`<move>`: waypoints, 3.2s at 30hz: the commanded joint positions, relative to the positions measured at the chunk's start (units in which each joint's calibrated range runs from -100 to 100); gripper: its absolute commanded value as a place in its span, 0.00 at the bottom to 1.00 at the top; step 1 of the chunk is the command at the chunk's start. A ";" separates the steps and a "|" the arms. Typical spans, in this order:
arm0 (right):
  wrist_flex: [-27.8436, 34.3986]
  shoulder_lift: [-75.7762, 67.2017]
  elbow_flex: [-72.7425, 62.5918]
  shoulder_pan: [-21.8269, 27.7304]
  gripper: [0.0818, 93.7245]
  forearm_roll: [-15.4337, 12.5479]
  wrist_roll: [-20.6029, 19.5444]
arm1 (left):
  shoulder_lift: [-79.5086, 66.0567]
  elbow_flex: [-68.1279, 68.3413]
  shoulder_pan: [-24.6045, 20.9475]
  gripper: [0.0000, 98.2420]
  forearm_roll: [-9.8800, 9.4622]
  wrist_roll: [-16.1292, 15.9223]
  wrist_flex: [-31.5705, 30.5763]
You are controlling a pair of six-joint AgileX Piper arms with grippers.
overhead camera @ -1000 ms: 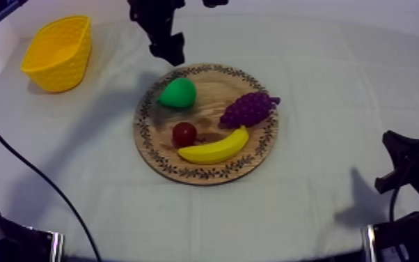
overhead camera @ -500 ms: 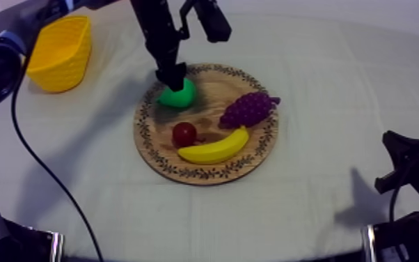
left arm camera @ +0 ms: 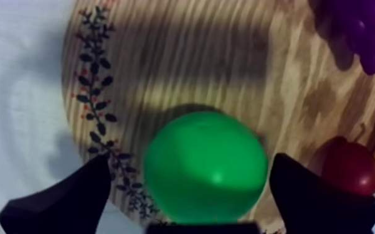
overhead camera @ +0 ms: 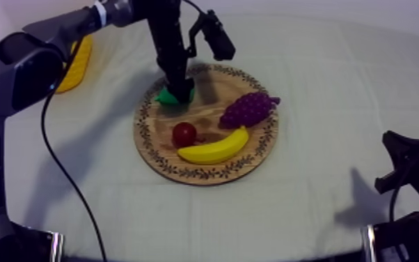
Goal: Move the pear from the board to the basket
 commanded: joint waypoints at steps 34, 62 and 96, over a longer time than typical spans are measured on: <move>0.04 -0.04 -0.05 -0.01 0.00 -0.01 0.01 | -3.47 5.83 1.75 0.51 -0.14 4.22 -1.26; 0.04 -0.04 -0.05 -0.01 0.00 -0.01 0.01 | -27.21 8.25 0.93 0.48 -0.96 7.58 0.16; 0.04 -0.04 -0.05 -0.01 0.00 -0.01 0.01 | -34.02 9.51 -21.09 0.46 0.28 14.97 -0.80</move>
